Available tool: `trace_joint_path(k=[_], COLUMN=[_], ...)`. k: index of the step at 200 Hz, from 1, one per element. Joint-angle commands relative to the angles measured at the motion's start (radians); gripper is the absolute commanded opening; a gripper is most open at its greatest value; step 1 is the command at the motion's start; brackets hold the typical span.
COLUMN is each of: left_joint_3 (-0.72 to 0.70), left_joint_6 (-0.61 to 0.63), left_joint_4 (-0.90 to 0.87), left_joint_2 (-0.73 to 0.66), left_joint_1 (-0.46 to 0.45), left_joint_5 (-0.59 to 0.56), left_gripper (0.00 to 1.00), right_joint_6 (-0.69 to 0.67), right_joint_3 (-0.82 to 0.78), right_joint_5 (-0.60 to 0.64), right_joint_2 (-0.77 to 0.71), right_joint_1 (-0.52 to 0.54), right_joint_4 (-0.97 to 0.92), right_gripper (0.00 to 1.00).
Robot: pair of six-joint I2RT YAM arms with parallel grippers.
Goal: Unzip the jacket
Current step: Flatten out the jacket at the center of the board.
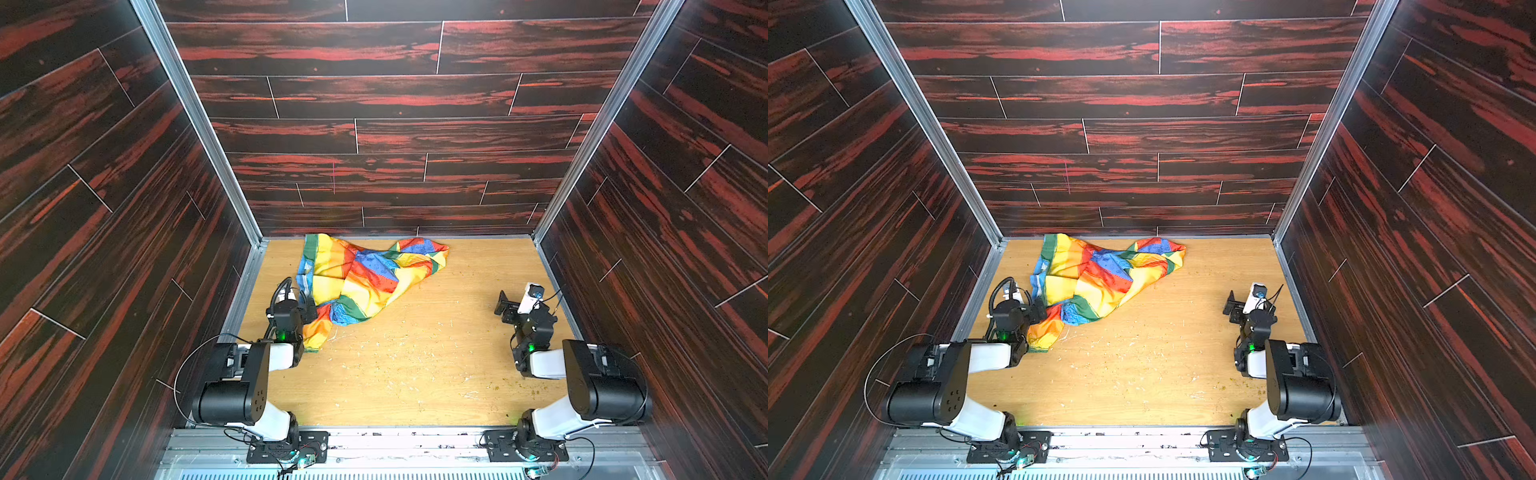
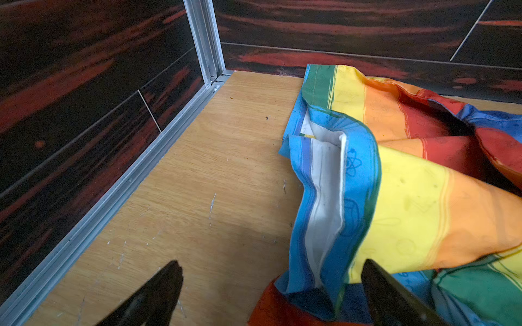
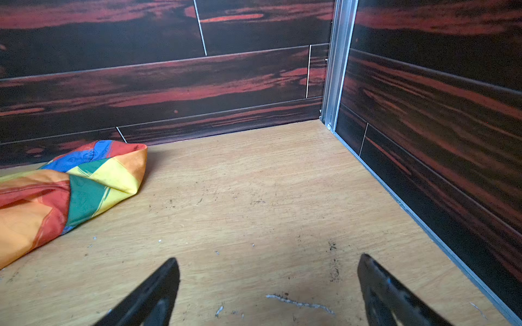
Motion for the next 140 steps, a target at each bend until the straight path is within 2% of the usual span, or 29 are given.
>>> trace_joint_path(k=[1, 84, 106, 140], left_joint_3=[0.009, 0.009, 0.012, 0.011], left_joint_6=[-0.003, -0.005, -0.005, -0.005], left_joint_4=[0.004, 0.003, 0.001, 0.002], left_joint_2=[-0.003, -0.001, 0.001, 0.001], left_joint_1=[0.002, 0.002, 0.002, 0.002], left_joint_5=[0.000, 0.000, 0.000, -0.001], left_gripper=[1.00, 1.00, 1.00, 1.00], right_joint_6=[0.002, 0.004, 0.016, 0.017], right_joint_3=[-0.005, -0.003, -0.002, -0.001], right_joint_5=[-0.002, -0.007, -0.056, -0.057], right_joint_2=[0.017, 0.018, 0.015, 0.015], right_joint_1=[-0.004, -0.005, -0.028, -0.030], right_joint_4=[0.004, 0.002, -0.004, -0.004], right_gripper=[0.99, 0.99, 0.99, 0.99])
